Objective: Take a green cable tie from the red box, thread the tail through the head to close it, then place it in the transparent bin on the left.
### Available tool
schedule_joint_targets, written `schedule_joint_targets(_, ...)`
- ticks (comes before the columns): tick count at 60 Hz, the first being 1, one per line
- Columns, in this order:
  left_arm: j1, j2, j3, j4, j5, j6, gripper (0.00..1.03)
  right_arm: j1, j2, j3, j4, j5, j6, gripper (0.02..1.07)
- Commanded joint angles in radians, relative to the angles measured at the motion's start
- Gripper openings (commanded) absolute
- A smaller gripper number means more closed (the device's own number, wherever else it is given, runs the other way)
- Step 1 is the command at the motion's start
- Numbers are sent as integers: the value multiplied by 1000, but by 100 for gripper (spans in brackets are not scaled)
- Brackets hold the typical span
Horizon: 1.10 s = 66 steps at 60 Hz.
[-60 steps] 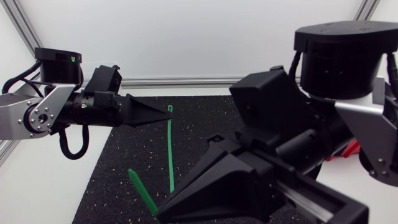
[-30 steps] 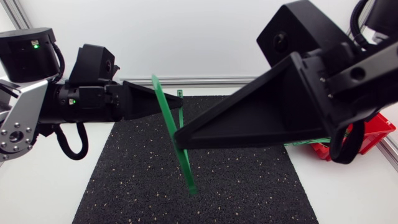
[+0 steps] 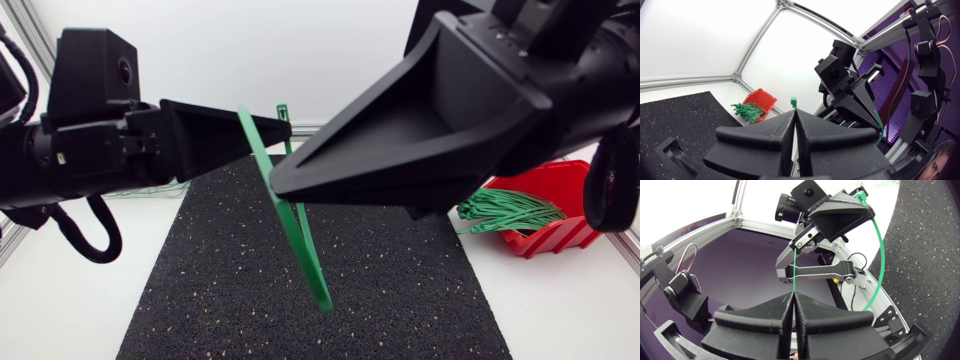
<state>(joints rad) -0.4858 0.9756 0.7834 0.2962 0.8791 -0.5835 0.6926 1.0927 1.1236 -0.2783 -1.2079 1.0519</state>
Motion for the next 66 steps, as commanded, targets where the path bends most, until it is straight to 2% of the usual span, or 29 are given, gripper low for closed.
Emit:
schedule_joint_targets(1,-19,-26,-23,3,-23,-4,4,8,35,58,-48,1,33,8)
schedule_joint_targets(19,-16,-12,-67,17,-43,-6,4,-42,93,145,-210,36,33,8)
schedule_joint_targets(32,0,2,-115,34,-45,-32,4,-97,124,137,-256,38,33,8)
schedule_joint_targets(43,-16,-20,-121,41,-48,-50,4,-143,134,113,-277,39,33,8)
schedule_joint_targets(53,-57,-55,-116,46,-98,-41,4,-168,141,100,-311,42,33,8)
schedule_joint_targets(60,-91,-72,-119,43,-169,-29,4,-169,141,85,-332,47,31,8)
schedule_joint_targets(66,-91,-61,-116,43,-175,-10,4,-165,138,73,-355,53,26,8)
